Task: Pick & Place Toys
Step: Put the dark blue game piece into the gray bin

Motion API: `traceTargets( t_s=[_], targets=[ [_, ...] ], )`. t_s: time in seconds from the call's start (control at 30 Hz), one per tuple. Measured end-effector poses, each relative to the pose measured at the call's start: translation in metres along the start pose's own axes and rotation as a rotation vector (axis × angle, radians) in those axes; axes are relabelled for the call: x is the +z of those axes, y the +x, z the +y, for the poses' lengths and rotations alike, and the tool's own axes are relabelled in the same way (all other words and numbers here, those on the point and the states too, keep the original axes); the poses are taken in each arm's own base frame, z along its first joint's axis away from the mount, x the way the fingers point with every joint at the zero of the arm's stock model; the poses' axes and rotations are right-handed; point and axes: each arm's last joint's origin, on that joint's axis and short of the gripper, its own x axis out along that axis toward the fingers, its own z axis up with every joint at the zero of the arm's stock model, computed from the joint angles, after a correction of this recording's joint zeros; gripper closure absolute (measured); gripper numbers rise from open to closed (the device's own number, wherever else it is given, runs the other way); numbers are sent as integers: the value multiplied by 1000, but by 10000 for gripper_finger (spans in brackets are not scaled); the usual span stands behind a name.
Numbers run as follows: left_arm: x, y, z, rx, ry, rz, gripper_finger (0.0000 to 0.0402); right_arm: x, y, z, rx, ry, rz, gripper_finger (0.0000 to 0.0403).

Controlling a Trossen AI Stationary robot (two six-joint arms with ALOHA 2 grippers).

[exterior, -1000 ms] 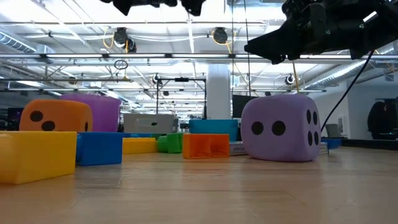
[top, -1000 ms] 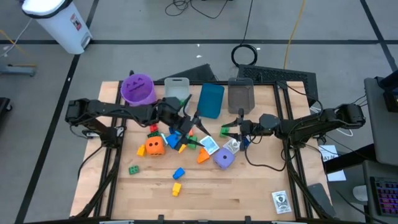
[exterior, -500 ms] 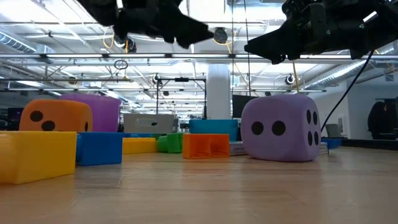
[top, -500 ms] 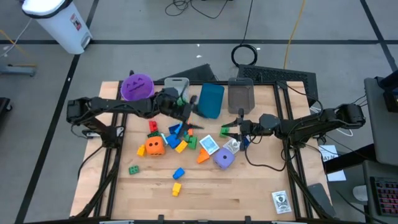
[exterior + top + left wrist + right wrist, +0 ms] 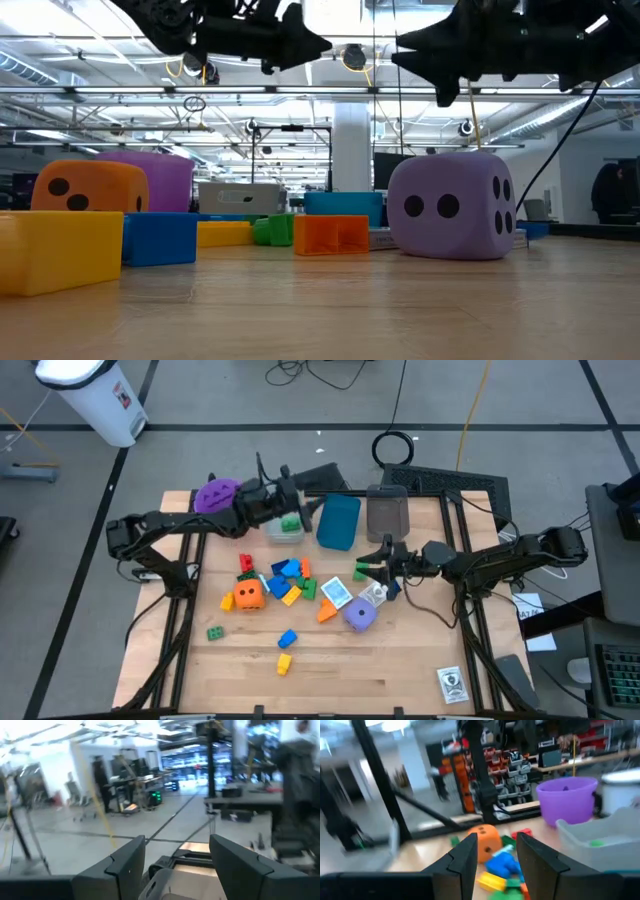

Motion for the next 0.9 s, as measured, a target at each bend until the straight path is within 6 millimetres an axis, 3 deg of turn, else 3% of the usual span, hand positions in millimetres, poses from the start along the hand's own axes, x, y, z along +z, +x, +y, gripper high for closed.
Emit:
traceTargets(
  t_s=[0.13, 0.27, 0.43, 0.53, 0.7, 0.9],
  targets=[
    [3, 1, 13, 52, -128, -11, 172, 3, 0, 1, 9, 130, -26, 275],
    [4, 1, 19, 69, -213, -19, 172, 2, 0, 0, 6, 130, -20, 275],
    [-2, 1, 10, -22, -254, 50, 172, 1, 0, 0, 5, 127, -15, 275],
    [-11, -2, -11, -176, -251, 109, 172, 1, 0, 0, 3, 126, -10, 275],
    [-21, -14, -68, -366, -279, 141, 172, 1, 0, 0, 3, 126, -11, 275],
    [-10, -34, -132, -518, -305, 86, 172, 1, 0, 0, 4, 126, -10, 275]
  ],
)
